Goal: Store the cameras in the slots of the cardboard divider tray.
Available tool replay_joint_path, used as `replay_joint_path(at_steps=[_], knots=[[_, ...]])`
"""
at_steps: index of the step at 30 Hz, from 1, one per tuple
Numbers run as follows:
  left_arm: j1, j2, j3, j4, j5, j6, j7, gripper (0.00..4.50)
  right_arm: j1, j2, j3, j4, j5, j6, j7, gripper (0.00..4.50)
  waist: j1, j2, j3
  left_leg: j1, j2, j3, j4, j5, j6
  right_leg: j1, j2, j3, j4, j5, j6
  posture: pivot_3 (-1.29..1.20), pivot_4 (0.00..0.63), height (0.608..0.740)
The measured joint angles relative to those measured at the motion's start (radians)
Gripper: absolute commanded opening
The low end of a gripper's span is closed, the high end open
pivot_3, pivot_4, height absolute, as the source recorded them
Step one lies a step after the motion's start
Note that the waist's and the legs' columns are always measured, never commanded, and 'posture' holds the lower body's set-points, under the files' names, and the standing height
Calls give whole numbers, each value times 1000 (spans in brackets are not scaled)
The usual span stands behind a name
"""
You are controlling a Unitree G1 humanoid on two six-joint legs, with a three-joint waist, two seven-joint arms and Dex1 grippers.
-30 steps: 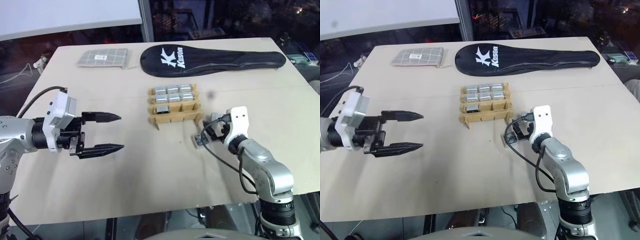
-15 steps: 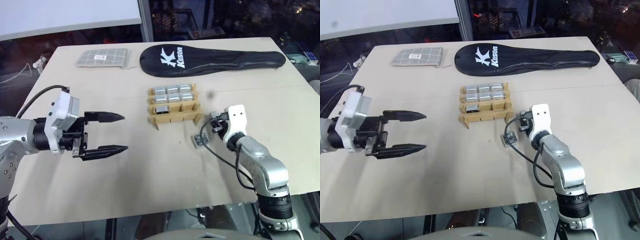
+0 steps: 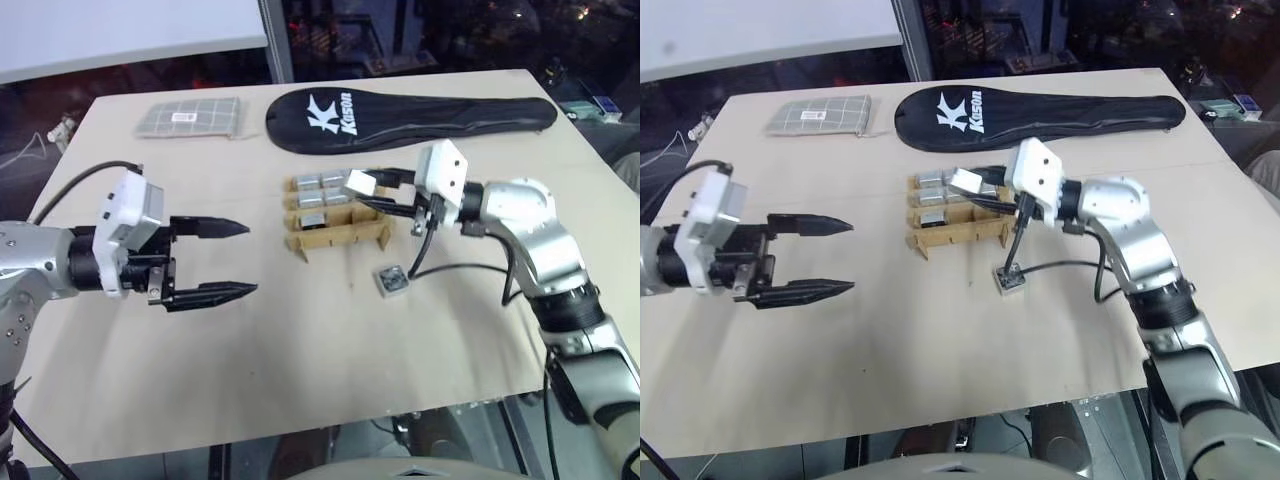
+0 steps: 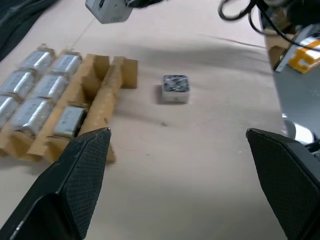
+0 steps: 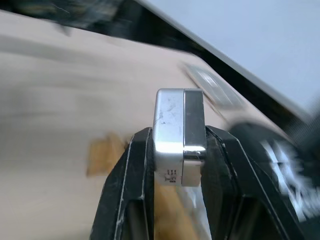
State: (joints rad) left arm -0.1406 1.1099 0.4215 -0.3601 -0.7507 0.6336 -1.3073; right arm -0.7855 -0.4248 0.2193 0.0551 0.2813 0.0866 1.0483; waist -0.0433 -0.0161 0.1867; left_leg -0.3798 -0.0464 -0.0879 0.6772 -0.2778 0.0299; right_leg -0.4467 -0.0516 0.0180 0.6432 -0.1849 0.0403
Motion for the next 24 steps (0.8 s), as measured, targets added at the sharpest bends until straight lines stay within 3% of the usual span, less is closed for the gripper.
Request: replay_joint_path(at_steps=[5,9,15,24], knots=[[-8,3,1,15,0,1,2,4500,-189,90,69,383,1,-70,278,725,0,0,0,0,0,1,-2,1,-2,-1,-1,1,-2,1,-1,0,150,740],[21,3,12,-7,0,13,10,4500,-340,168,77,718,-11,-101,417,725,-1,1,1,0,0,1,-6,4,-7,-2,-1,2,-3,1,-2,0,150,740],[64,3,50,-35,-5,34,30,4500,-516,235,43,1061,-87,-203,443,725,-1,1,1,-1,-1,0,-9,4,-9,-4,-2,1,-3,1,-3,0,150,740],[126,3,126,-51,0,36,24,4500,-547,258,30,1238,-244,-314,355,725,-3,2,1,-1,-1,0,-9,4,-11,-6,-2,2,-3,1,-3,0,150,740]])
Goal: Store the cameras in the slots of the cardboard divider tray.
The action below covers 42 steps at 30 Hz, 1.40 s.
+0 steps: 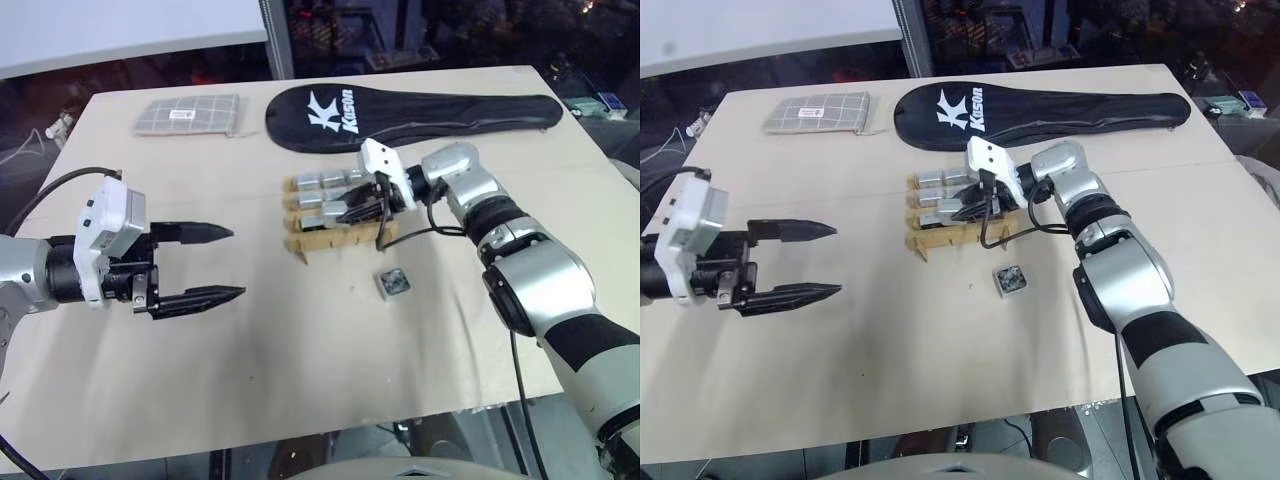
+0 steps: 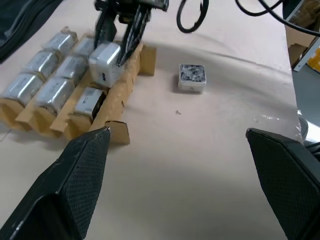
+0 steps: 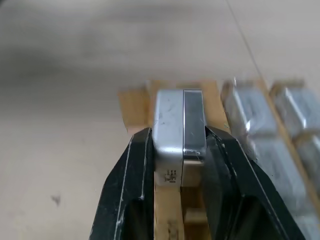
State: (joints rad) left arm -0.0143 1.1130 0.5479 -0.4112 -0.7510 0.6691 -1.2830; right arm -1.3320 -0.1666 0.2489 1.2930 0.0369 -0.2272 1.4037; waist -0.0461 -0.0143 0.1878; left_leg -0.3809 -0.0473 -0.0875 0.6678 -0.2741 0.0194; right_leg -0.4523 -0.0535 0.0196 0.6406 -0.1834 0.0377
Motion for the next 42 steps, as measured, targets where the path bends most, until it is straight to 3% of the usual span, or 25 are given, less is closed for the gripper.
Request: replay_joint_path(at_steps=[25,32,33,42], knots=[[50,0,26,32,24,-58,-44,4500,4,15,-19,27,-225,-200,-135,725,-15,0,0,0,0,-1,0,1,-2,0,1,-1,1,1,-2,0,150,740],[53,-1,26,40,40,-73,-47,4500,21,14,-19,50,-261,-216,-147,4161,-17,0,0,0,0,-1,0,1,-2,0,1,0,1,1,-2,0,150,740],[53,-1,26,40,40,-73,-47,4500,21,14,-21,50,-261,-216,-149,4344,-19,0,0,0,0,-1,0,1,-2,0,1,0,1,1,-2,0,150,740],[44,-2,12,54,41,-87,-54,4500,21,4,-101,30,-196,-220,-109,4344,-23,0,0,0,0,-1,0,1,-2,0,1,0,2,1,-2,0,150,740]])
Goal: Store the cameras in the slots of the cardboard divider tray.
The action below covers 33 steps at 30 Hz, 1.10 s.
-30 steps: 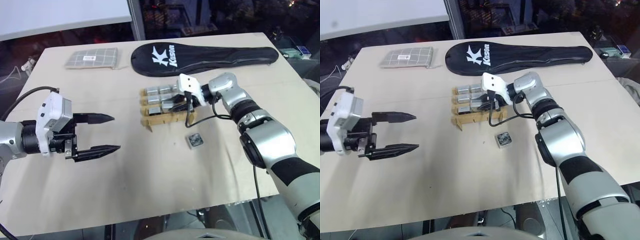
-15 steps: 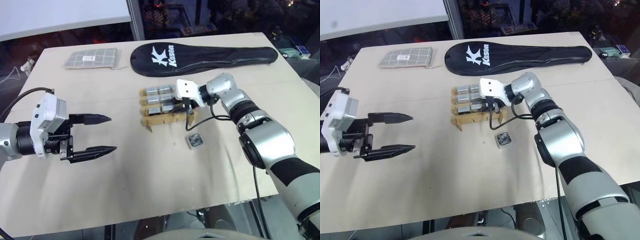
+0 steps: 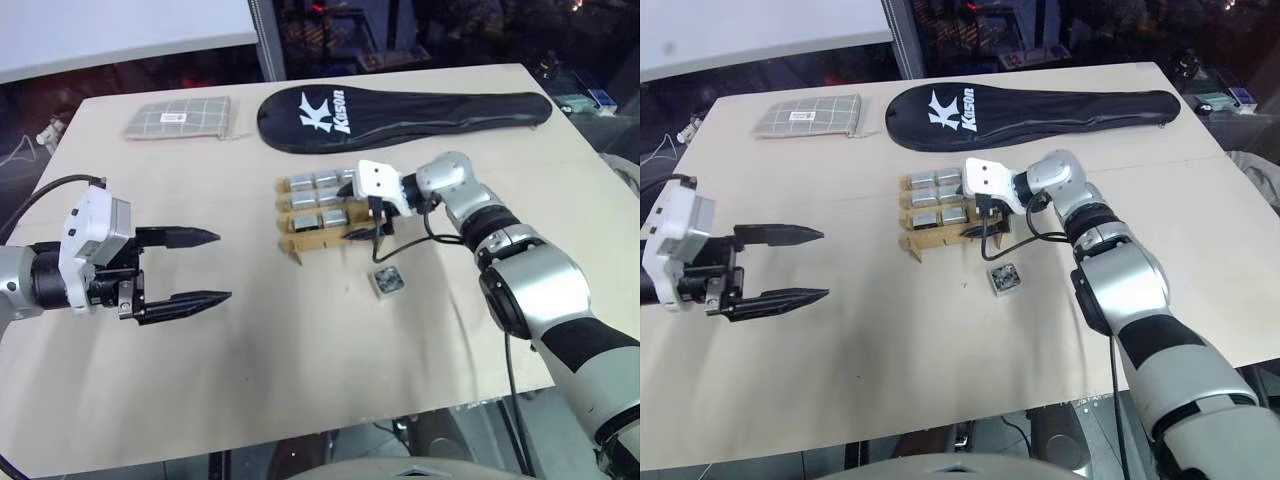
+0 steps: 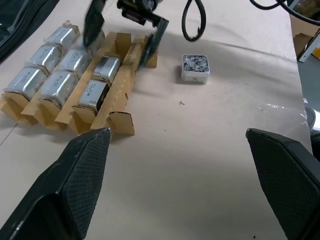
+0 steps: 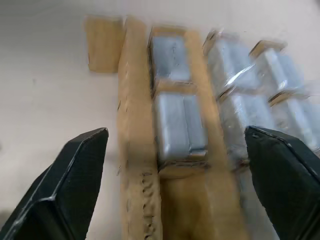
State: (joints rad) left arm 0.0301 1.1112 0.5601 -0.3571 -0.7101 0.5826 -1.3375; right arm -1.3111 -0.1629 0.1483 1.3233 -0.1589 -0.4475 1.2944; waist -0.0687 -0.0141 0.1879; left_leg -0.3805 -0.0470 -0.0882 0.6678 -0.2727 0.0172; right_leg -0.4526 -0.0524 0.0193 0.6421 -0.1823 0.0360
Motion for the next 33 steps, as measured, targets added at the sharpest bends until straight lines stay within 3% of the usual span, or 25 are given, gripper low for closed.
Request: replay_joint_path(at_steps=[6,13,16,29,32,33], knots=[[-29,0,-27,19,1,-12,-12,4500,73,-73,-74,-230,152,117,169,4344,4,0,0,0,0,-1,0,0,0,1,-1,-1,0,0,0,0,150,740],[-107,0,-122,69,10,-32,-26,4500,618,-262,-4,-961,257,547,208,4344,33,2,1,-2,-1,0,1,-2,3,1,-2,-2,-1,0,0,0,150,740],[-156,3,-162,84,18,-46,-37,4500,682,-293,35,-1116,263,644,178,4344,15,2,1,2,1,4,1,-3,5,2,1,3,0,0,0,0,150,740],[-188,8,-190,104,22,-49,-58,4500,705,-312,155,-1077,183,456,70,4344,19,2,1,3,6,4,2,-2,4,4,6,2,-1,1,-1,0,150,740],[-185,8,-190,103,21,-46,-56,4500,705,-330,167,-1064,174,434,72,3179,27,2,1,3,6,4,2,-2,4,4,6,2,-1,1,-1,0,150,740],[-186,8,-190,103,21,-44,-55,4500,706,-335,166,-1066,180,441,74,2575,28,1,1,3,6,4,2,-2,4,4,6,1,-1,1,-1,0,150,740]])
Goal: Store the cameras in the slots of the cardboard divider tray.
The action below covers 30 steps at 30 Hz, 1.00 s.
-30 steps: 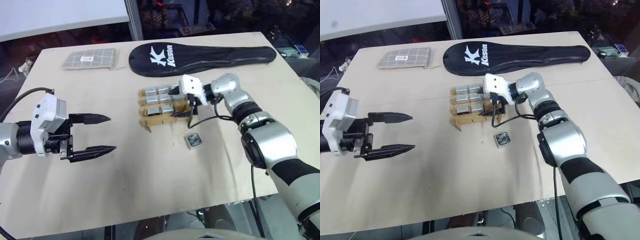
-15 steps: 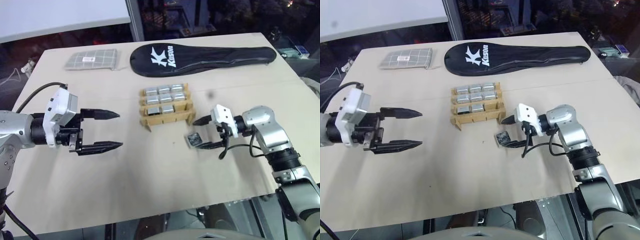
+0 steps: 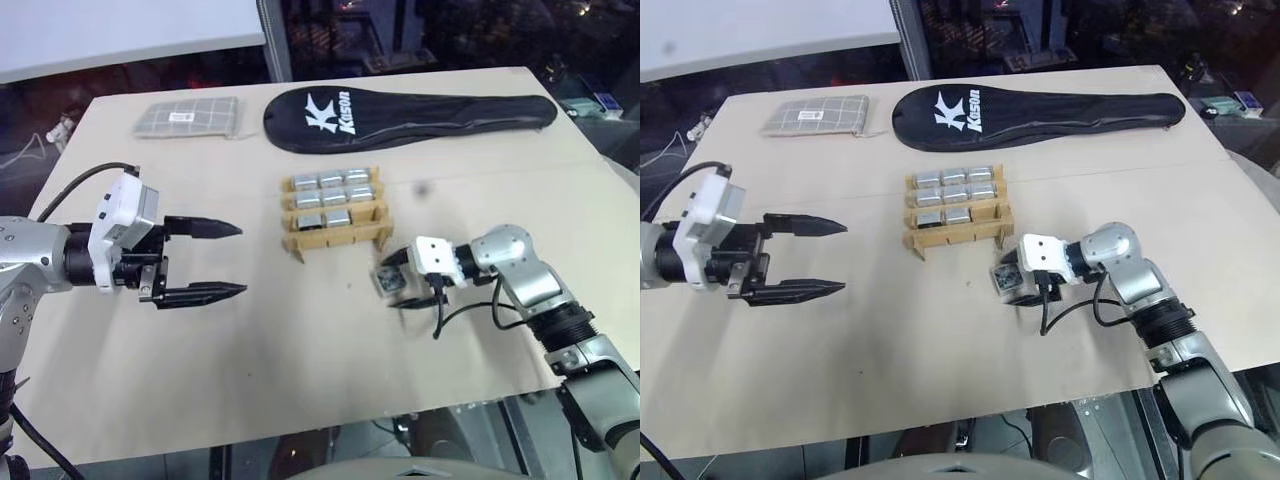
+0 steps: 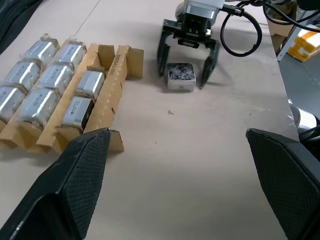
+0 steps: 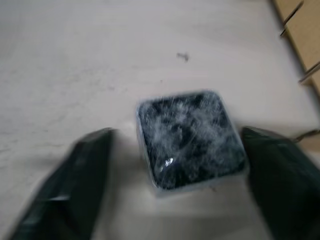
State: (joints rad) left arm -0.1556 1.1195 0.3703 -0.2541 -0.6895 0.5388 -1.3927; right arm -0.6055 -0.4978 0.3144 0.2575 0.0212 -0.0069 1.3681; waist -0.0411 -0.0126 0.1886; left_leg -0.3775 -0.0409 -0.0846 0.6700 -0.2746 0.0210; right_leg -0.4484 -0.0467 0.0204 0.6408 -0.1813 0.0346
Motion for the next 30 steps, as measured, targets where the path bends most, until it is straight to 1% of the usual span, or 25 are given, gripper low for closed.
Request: replay_joint_path(at_steps=[1,2,8,12,13,15,16,17,19,22,25,28,30], knots=[[0,0,0,0,-2,3,1,4500,0,-6,-1,-8,12,6,4,2051,1,0,0,0,0,0,0,0,0,0,0,0,0,0,0,0,150,740],[-1,-1,0,-1,-6,7,2,4500,0,-10,-1,-19,18,11,7,1918,1,0,0,0,0,0,0,0,0,0,0,0,0,0,0,0,150,740],[-2,-2,-21,-3,-8,13,0,4500,1,-25,-3,-48,41,39,-4,1930,0,0,0,0,0,0,0,0,0,0,0,0,0,0,0,0,150,740],[-40,-20,-43,-4,-13,13,2,4500,-8,11,-38,-110,96,89,-57,1930,0,0,0,0,0,0,0,0,0,0,0,0,1,0,0,0,150,740],[-61,-45,-59,-8,-21,15,16,4500,-18,29,-54,-136,114,106,-83,1930,1,0,0,0,0,-1,1,0,0,0,0,0,1,0,0,0,150,740],[-141,-162,-91,-14,-67,53,106,4500,-55,57,-69,-165,118,99,-141,1930,5,-1,0,-1,0,-2,3,0,0,0,0,-2,1,0,0,0,150,740],[-159,-186,-106,-15,-81,70,137,4500,-71,66,-68,-173,114,82,-158,1930,6,-1,-1,-1,0,-3,3,0,0,0,0,-3,1,0,0,0,150,740],[-183,-203,-126,-14,-93,109,175,4500,-86,75,-68,-177,94,38,-188,1930,6,-2,-1,-1,0,-3,3,0,0,0,0,-2,1,0,0,0,150,740],[-240,-215,-160,-4,-103,188,235,4500,-118,87,-60,-148,-7,-130,-292,1930,5,-2,-1,-1,-1,-2,3,1,-1,0,0,-2,1,0,0,0,150,740],[-338,-266,-200,26,-123,290,323,4500,-148,113,-51,-69,-146,-376,-453,1930,5,-2,-1,-1,-2,-2,3,3,-5,0,0,-2,1,0,0,0,150,740],[-376,-290,-235,56,-137,382,380,4500,-170,118,-22,-21,-259,-566,-567,1930,-1,-2,-1,-1,-2,-1,3,3,-5,-1,0,0,2,0,0,0,150,740],[-417,-321,-242,73,-183,458,397,4500,-178,123,5,3,-334,-671,-639,1930,-2,-2,-1,-1,-2,-2,3,3,-6,-1,0,0,2,0,0,0,150,740],[-435,-324,-243,74,-193,475,397,4500,-182,124,26,19,-374,-719,-682,1930,-2,-2,-1,-1,-2,-1,2,3,-6,-1,0,0,2,0,0,0,150,740]])
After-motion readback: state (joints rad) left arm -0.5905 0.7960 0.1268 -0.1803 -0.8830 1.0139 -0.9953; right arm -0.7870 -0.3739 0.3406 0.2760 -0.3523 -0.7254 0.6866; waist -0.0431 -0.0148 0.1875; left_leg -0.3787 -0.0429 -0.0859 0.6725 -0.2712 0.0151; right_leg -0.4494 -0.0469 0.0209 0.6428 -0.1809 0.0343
